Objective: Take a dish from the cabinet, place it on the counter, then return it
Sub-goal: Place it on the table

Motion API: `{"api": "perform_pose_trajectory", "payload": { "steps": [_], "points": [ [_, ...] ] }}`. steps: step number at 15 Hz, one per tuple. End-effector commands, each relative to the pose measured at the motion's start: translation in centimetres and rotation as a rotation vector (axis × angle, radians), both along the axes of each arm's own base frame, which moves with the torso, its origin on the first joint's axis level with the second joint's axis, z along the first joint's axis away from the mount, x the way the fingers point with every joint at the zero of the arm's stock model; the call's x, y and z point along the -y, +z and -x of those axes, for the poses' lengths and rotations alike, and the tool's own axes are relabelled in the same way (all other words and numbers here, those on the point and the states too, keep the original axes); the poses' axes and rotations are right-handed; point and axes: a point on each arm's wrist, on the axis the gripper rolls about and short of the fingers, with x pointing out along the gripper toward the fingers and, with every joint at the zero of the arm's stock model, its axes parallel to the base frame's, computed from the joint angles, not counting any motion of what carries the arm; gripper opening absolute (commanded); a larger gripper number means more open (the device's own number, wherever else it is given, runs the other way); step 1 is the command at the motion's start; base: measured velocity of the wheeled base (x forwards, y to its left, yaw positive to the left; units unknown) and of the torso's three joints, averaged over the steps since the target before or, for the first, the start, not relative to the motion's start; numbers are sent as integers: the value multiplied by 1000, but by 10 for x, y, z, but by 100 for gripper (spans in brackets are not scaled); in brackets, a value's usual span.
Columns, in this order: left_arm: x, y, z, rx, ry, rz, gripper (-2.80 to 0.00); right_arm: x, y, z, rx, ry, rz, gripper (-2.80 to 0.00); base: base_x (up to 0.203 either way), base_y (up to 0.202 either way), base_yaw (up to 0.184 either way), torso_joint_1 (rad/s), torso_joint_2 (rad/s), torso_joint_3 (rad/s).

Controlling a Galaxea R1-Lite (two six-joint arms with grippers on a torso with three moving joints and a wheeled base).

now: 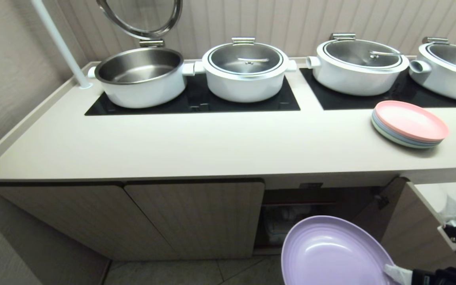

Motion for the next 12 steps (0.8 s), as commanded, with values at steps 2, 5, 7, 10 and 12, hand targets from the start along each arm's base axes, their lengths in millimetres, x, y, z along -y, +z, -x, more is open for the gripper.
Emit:
{"api": "perform_pose_trajectory", "payload": {
  "steps": [2,5,7,10,12],
  "points": [
    [0,0,0,1,0,1,-280,-1,1,-1,2,-2,-3,-280,0,0,0,162,-328,-161],
    [0,0,0,1,0,1,-280,-2,2,-3,-4,-1,-2,-280,0,0,0,153,-308,-155],
    [0,0,0,1,0,1,-280,-2,3,-4,-2,-2,-4,-280,0,0,0,113,-241,-126],
    [0,0,0,1,0,1,-280,-4,4,-8,-6,-5,-1,-280,0,0,0,94,-190,-99],
    [0,0,0,1,0,1,-280,-5,3,-9,-11,-5,2,-280,0,0,0,79,-167,-90]
  ]
}}
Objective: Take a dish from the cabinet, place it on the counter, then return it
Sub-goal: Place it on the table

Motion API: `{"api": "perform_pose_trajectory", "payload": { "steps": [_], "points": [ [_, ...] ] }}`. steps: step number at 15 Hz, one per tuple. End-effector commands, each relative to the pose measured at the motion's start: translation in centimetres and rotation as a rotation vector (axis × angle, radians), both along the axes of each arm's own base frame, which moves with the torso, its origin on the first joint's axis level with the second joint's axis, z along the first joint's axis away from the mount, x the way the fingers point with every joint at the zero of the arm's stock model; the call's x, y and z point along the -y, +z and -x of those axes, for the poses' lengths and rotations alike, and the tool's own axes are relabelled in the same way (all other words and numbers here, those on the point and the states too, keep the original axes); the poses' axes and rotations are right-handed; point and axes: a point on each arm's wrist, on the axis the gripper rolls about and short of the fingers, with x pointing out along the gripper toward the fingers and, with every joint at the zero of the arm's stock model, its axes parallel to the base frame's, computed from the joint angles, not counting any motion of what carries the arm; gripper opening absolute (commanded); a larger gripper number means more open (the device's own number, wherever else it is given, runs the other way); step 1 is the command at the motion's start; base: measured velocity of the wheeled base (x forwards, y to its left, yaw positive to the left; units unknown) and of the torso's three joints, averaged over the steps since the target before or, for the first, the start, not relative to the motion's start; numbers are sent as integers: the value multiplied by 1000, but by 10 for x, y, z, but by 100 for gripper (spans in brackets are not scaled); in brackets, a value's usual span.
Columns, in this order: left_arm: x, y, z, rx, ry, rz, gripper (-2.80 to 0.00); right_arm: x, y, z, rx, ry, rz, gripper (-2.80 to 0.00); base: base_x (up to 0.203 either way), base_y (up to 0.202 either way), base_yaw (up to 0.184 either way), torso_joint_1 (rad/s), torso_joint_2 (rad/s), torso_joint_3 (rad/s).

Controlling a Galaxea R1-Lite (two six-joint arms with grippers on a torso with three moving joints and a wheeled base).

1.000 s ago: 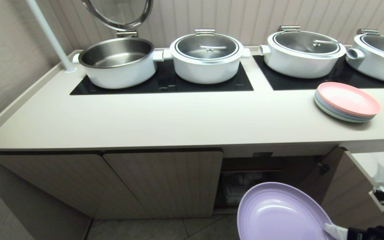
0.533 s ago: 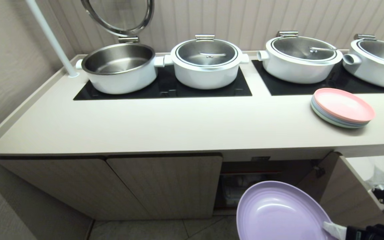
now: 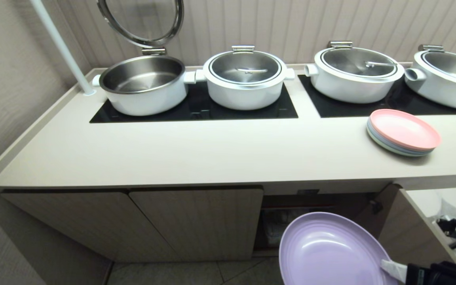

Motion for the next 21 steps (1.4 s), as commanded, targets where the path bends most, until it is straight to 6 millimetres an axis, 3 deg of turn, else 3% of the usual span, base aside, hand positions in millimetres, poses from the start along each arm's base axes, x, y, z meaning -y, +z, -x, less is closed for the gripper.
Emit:
{"api": "perform_pose_trajectory", "payload": {
  "steps": [1,6,13,21],
  "points": [
    [0,0,0,1,0,0,-280,-1,0,-3,-4,-3,-1,-280,0,0,0,87,-167,-90],
    [0,0,0,1,0,0,-280,-2,1,-5,-5,-5,-2,-280,0,0,0,79,-147,-74],
    [0,0,0,1,0,0,-280,-5,9,-34,-9,-63,-10,-280,0,0,0,1,-9,0],
    [0,0,0,1,0,0,-280,0,33,-107,13,-179,-44,-280,0,0,0,0,0,0]
  ]
}}
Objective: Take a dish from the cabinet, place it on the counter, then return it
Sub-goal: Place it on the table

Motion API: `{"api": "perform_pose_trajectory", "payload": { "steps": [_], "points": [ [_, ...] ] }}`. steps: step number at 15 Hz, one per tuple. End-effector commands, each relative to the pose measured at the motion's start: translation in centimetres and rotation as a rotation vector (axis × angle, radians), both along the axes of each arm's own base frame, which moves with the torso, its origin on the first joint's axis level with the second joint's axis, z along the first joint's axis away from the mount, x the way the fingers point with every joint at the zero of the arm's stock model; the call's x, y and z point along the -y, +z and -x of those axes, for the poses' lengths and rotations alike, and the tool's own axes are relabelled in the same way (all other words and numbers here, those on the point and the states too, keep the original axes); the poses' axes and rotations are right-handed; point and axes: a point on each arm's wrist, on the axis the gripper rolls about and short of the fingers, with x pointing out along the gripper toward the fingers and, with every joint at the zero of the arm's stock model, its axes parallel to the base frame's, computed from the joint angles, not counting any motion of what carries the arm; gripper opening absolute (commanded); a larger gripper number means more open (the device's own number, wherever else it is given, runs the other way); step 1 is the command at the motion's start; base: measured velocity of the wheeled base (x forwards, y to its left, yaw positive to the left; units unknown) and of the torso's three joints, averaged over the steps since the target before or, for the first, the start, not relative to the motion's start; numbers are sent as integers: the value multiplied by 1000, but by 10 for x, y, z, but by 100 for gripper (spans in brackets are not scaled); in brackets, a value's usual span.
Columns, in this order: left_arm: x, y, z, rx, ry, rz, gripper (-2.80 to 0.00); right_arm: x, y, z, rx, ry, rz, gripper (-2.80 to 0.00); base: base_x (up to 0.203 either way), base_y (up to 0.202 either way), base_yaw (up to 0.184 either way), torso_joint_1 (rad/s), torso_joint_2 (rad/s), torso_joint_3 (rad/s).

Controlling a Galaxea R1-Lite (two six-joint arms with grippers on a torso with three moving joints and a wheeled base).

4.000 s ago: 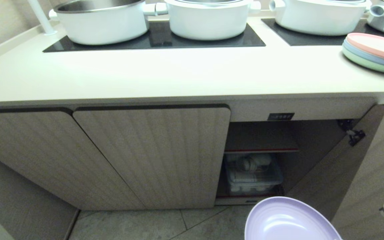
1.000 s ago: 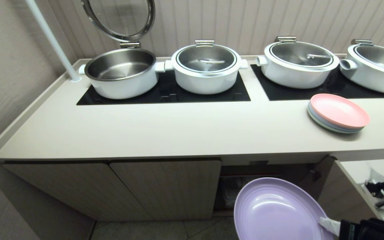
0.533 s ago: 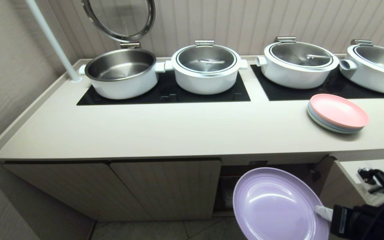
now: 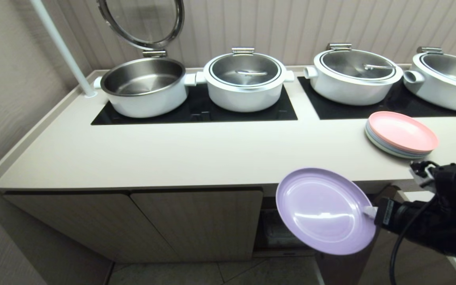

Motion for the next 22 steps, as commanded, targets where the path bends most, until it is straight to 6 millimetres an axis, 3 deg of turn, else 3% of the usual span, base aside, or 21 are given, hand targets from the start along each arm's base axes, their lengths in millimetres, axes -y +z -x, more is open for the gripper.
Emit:
{"api": "perform_pose_trajectory", "payload": {
  "steps": [1,6,11,17,22],
  "points": [
    [0,0,0,1,0,1,-280,3,0,-30,-9,-48,1,-280,0,0,0,0,0,0],
    [0,0,0,1,0,1,-280,4,-1,-85,1,-86,19,-280,0,0,0,0,0,0],
    [0,0,0,1,0,1,-280,4,-1,-125,-17,-113,28,-280,0,0,0,0,0,0],
    [0,0,0,1,0,1,-280,-1,3,-155,1,-126,1,-280,0,0,0,0,0,0],
    [0,0,0,1,0,1,-280,-6,24,-178,-3,-191,-104,-280,0,0,0,0,0,0]
  ]
}}
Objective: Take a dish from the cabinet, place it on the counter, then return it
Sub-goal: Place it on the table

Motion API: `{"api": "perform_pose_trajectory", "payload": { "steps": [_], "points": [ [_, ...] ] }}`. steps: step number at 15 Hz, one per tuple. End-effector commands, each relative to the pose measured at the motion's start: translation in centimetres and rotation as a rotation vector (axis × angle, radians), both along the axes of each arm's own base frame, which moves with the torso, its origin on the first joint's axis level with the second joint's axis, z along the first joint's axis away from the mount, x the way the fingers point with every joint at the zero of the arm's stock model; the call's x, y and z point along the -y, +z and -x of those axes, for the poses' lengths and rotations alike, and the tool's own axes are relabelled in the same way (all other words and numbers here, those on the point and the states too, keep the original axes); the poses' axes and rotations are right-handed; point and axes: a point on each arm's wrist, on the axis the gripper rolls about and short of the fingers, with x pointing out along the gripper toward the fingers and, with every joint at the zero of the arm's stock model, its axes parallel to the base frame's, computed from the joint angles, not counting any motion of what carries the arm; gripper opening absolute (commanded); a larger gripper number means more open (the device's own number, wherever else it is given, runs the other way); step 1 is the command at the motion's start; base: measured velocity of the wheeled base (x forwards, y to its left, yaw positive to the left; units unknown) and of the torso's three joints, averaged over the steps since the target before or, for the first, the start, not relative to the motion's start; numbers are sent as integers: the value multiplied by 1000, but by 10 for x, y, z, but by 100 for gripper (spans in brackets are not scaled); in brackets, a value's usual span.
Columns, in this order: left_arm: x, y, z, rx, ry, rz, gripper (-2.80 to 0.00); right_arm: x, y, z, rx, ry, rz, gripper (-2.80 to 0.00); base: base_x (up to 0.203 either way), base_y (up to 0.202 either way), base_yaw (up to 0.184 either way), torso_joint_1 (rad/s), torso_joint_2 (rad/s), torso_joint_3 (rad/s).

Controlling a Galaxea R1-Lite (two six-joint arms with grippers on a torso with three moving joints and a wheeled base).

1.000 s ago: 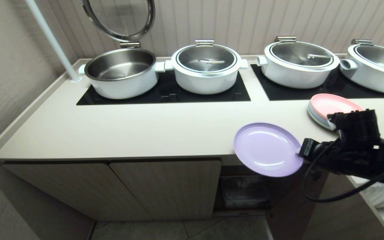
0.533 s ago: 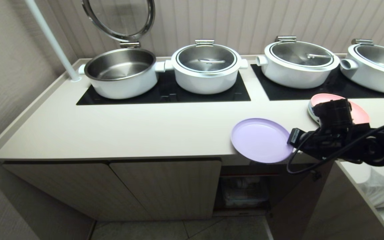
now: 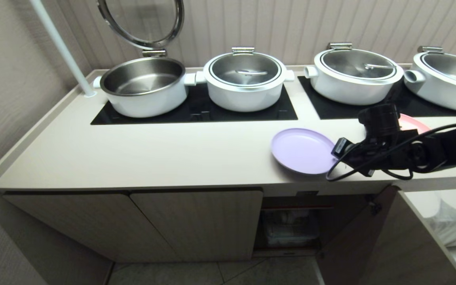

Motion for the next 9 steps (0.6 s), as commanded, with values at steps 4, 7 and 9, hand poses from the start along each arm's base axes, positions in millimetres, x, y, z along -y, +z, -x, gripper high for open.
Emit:
{"api": "perform_pose_trajectory", "payload": {
  "steps": [4,7,9],
  "points": [
    [0,0,0,1,0,1,-280,-10,6,-9,6,6,-30,-280,0,0,0,0,0,0],
    [0,0,0,1,0,1,-280,-22,-1,-10,-4,35,-27,-280,0,0,0,0,0,0],
    [0,0,0,1,0,1,-280,-27,-1,-10,-2,45,-29,-280,0,0,0,0,0,0]
  ]
}}
